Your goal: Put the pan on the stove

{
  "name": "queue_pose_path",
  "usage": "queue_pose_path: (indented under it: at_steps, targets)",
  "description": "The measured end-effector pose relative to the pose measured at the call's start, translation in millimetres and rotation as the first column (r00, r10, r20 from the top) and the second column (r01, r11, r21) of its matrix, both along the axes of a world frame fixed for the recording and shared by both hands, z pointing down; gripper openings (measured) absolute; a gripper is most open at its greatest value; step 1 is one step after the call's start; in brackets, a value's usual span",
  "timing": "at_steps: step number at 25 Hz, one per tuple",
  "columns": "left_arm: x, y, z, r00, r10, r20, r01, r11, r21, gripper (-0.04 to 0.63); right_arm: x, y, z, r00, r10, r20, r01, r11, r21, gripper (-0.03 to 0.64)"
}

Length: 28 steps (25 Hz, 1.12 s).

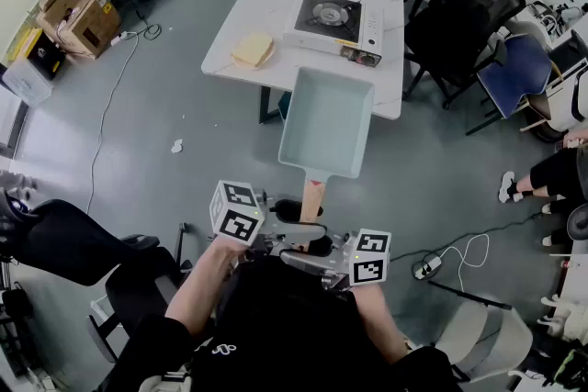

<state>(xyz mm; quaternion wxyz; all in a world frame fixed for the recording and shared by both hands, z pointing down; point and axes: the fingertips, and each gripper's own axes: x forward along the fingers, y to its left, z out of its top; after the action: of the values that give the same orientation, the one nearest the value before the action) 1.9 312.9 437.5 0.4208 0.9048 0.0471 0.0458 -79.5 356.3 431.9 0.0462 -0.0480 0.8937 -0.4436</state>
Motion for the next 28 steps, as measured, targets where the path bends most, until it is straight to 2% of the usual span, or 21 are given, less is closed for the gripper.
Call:
queue_pose_path:
  at_steps: [10, 28]
  targets:
    - [-6, -2, 1, 1.0, -0.011, -0.011, 0.011, 1.0, -0.01, 0.225, -5, -1, 0, 1.0, 0.002, 0.02, -0.001, 1.0, -0.008, 0.184]
    - [-13, 1, 3, 1.0, -0.009, -0.03, 0.008, 1.0, -0.027, 0.225, -12, 1, 5, 0.999, 0.028, -0.03, -0.028, 1.0, -0.009, 0.192]
